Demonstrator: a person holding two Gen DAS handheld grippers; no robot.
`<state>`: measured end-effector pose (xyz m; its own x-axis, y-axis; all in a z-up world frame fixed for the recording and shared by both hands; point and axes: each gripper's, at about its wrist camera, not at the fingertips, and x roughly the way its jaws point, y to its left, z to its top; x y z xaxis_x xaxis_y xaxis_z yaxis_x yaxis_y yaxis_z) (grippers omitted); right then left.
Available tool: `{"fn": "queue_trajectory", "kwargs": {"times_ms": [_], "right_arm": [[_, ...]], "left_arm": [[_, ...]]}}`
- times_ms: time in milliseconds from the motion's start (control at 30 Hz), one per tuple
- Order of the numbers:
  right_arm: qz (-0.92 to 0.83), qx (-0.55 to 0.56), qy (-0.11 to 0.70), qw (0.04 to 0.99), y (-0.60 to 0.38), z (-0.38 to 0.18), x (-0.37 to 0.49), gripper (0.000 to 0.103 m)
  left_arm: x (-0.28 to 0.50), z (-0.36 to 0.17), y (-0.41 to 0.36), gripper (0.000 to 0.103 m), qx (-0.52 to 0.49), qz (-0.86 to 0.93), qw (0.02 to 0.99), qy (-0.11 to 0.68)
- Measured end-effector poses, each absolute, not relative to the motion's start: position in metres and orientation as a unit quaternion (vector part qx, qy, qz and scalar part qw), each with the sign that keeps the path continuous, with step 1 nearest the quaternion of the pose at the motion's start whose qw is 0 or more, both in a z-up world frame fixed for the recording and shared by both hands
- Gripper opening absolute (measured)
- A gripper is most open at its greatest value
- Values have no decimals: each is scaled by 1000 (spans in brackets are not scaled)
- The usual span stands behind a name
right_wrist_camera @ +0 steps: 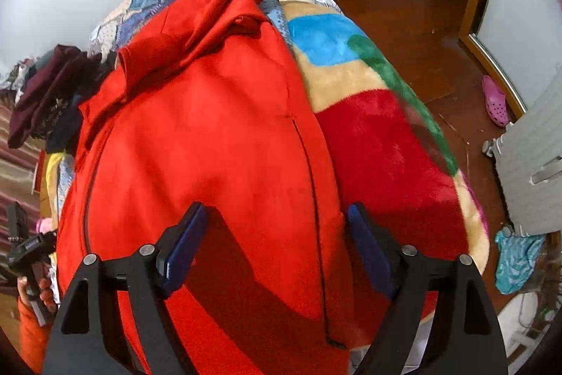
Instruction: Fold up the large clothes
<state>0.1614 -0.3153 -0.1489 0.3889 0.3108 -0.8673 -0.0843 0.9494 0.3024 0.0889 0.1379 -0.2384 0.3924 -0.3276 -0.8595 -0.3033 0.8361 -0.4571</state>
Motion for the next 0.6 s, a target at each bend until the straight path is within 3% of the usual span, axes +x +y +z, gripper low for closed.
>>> {"fn": "queue_trajectory", "kwargs": {"times_ms": [100, 167, 200, 267, 333, 367, 433, 600], "right_arm": [[117, 108, 526, 835, -314, -150, 158, 77], [112, 96, 518, 842, -312, -147, 155, 63], [109, 91, 517, 844, -311, -147, 155, 57], [113, 91, 515, 845, -311, -145, 155, 33], [120, 103, 514, 843, -314, -144, 154, 24], [123, 108, 514, 842, -315, -143, 155, 18], [132, 128, 514, 838, -318, -142, 158, 13], [166, 165, 497, 836, -318, -122, 166, 11]], "left_arm": [[91, -230, 124, 68, -272, -27, 792, 545], [94, -224, 116, 63, -261, -34, 798, 542], [96, -221, 112, 55, -255, -38, 802, 539], [102, -216, 106, 39, -251, -50, 806, 534], [109, -213, 101, 15, -258, -69, 805, 529], [111, -210, 100, 13, -259, -73, 807, 526], [118, -204, 96, 6, -256, -78, 814, 516], [136, -170, 104, 5, -270, -92, 836, 469]]}}
